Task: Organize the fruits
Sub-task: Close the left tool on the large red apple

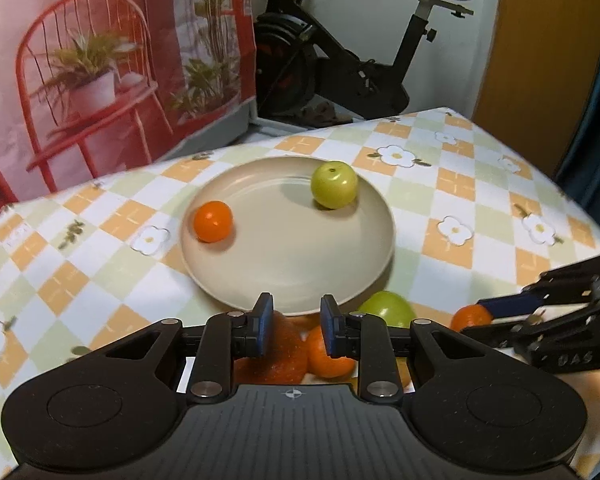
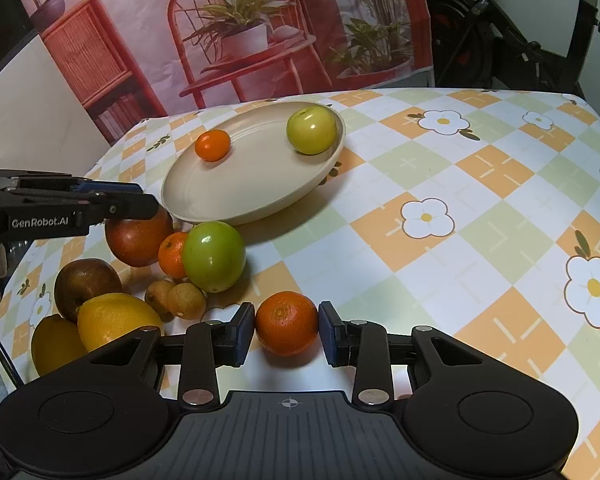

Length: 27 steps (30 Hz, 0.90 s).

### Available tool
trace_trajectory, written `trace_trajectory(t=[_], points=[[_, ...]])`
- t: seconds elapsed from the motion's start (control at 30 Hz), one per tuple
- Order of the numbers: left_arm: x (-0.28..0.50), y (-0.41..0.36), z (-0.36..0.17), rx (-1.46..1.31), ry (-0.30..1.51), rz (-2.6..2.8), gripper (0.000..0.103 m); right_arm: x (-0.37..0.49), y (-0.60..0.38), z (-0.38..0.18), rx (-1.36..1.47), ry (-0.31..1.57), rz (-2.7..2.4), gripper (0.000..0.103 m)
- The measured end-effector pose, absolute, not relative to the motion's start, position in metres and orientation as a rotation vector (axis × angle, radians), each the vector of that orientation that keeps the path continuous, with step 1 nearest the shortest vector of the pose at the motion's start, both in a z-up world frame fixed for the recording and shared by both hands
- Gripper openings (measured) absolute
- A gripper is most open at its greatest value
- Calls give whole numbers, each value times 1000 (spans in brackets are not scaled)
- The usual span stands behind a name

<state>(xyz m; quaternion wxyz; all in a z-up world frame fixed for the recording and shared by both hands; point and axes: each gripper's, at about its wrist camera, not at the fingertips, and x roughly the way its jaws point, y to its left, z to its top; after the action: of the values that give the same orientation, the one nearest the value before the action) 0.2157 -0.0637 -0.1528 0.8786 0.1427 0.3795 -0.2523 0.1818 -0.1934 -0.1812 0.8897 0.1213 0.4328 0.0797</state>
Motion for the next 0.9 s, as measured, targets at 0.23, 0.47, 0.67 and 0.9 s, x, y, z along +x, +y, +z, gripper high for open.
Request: trace_trajectory(t=[0.23,0.47,0.67,0.9], points=[[204,-62,-152,450,728,-502,29,183,-192,-181,254,897,164,32],[218,-29,-146,330,774,-428,33,183,-192,-181,258,896,163,32],[231,-6,-143,195,819,-421,36,184,-193,-181,259,897,162,32],[230,12,-150,77,863,-426,45,185,-193,-181,257,897,153,32]])
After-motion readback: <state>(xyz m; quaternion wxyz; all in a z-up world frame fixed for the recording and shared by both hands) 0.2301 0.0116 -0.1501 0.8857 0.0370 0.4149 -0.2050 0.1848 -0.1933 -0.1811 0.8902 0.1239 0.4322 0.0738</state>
